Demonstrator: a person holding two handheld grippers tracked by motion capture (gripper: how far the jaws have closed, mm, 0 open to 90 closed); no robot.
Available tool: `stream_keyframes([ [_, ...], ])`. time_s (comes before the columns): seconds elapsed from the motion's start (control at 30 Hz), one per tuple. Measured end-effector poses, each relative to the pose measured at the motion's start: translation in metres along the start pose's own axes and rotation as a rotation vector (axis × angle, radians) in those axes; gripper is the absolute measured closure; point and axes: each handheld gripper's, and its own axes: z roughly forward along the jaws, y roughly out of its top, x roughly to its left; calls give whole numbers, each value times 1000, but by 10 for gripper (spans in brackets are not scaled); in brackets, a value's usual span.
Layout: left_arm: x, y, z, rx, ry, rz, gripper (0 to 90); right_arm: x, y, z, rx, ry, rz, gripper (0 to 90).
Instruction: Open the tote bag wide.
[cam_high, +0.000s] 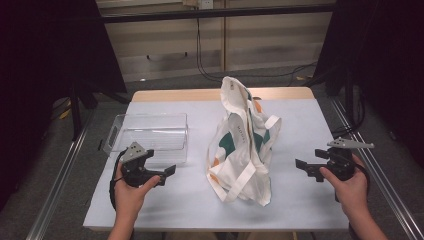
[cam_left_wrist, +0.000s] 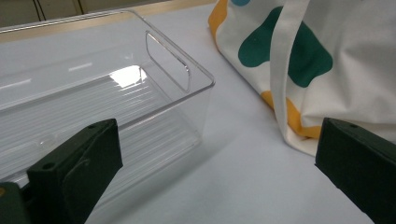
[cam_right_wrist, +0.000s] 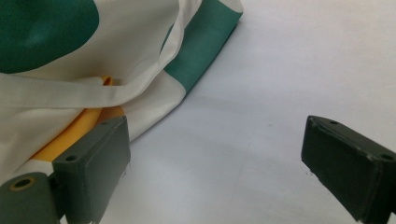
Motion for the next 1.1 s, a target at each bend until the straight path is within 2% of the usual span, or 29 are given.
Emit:
stream_keyframes([
  [0.2, -2, 4, -1, 9, -5, -19, 2, 0, 0, 1, 3, -2, 4, 85],
  [0.33, -2, 9, -2, 18, -8, -13, 2, 1, 2, 2, 1, 1, 2, 88],
  [0.47, -4, 14, -1, 9, -7, -29, 2, 1, 5, 3, -4, -7, 8, 95],
  [0.63, -7, 22, 5, 9, -20, -9, 2, 4, 11, 5, 3, -6, -15, 98],
  [0.7, -8, 24, 6, 9, -20, -12, 2, 5, 13, 6, 4, -4, -17, 99],
  [0.73, -10, 29, 10, 5, -33, -15, 2, 6, 14, 7, 8, -3, -29, 101],
  [1.03, -21, 50, 27, 15, -52, 33, 14, 7, 22, 10, 8, -3, -45, 125],
  [1.1, -23, 54, 31, 18, -59, 31, 15, 7, 24, 11, 3, 2, -48, 132],
])
